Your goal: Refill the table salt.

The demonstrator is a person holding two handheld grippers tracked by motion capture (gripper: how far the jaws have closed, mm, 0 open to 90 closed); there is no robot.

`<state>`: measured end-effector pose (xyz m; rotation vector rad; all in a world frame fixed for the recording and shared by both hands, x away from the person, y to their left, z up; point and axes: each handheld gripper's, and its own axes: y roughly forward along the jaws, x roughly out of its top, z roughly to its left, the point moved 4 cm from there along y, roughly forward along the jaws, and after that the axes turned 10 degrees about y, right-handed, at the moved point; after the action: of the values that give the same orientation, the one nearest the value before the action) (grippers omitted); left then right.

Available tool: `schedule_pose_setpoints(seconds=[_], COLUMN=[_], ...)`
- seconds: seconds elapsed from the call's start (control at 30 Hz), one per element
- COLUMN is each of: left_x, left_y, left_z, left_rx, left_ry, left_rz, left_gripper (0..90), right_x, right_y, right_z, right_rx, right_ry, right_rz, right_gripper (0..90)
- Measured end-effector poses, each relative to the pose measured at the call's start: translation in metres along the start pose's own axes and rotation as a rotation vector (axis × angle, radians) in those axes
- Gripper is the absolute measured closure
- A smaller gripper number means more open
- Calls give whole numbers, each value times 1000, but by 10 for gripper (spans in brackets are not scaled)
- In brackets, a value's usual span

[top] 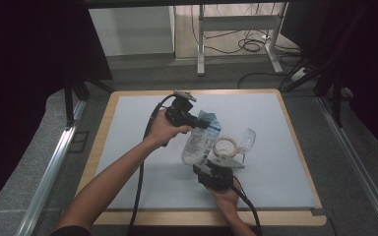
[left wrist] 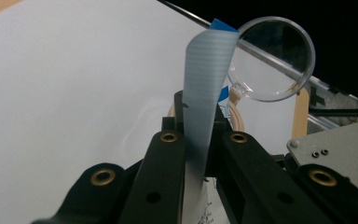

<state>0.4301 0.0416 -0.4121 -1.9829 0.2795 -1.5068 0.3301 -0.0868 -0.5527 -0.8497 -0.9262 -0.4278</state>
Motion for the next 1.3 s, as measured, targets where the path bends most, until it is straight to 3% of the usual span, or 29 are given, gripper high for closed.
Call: schedule_pose_setpoints(seconds=[0.43,0.73,1.0,1.3], left_x=[-19,-41,-63,-85], left_y=[-27,-50,-69,-92], left_z=[13,30,50,72], left_rx=[51,114,203,310], left_ry=[-53,-106,-166,-227], left_rz=[-99,-156,-206,-252], left_gripper=[897,897,897,896], right_x=[-5,-10,-15,-14], right_y=[-17,-50,-79,-93], right_z=[-1,-16,-47,-70], right_rx=[46,64,8,-37], right_ry=[-2,1,30,44], right_rz=[12,17,-10,-23], right_gripper=[447,491,572,710])
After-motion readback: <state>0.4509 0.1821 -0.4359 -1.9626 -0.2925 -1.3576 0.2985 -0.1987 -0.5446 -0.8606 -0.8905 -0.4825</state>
